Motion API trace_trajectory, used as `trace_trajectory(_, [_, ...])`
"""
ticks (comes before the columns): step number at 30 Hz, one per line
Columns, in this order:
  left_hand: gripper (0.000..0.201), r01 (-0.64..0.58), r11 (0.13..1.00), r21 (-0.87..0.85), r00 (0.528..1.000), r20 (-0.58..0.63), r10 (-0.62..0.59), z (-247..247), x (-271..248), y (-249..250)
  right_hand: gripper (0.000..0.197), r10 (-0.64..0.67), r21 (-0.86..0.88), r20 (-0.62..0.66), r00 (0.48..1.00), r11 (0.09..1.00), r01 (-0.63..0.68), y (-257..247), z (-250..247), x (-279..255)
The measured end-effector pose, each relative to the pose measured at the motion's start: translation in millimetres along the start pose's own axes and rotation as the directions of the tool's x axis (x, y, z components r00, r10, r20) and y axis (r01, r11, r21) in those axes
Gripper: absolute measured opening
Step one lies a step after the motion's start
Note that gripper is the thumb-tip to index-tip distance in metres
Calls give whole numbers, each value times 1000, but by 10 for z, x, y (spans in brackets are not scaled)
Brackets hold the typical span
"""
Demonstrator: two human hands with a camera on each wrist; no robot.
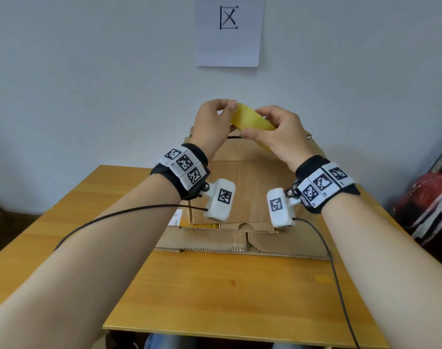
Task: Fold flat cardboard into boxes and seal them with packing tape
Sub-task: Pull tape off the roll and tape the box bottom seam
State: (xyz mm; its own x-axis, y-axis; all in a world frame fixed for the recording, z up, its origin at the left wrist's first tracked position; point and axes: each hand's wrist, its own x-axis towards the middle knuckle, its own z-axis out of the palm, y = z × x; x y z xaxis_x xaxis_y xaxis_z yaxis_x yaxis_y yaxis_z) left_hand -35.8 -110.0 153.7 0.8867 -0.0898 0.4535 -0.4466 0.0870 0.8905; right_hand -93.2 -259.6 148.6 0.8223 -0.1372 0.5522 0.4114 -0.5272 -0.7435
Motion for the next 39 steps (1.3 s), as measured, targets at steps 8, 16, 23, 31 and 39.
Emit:
trace_trajectory(8, [17,7,986,166,998,62,-17,-197,69,245,33,-145,-246,-11,989,959,138,75,3,-72])
trace_trajectory(16, [18,81,980,184,993,70,-95,-426,-17,373,38,-172,-190,-30,985,968,164,76,-73,-109])
trace_trajectory(23, [22,61,981,184,989,121,-84,-463,-62,331,40,-160,-154,-26,987,976,154,59,-111,-88])
trace_trajectory(31, [16,-32,984,177,995,99,14,-381,-35,267,35,-175,-153,-30,984,974,168,92,-66,-110])
trace_trajectory(39, [19,-87,964,253,995,70,72,-320,-28,172,30,-193,-169,-8,981,967,189,145,-98,-122])
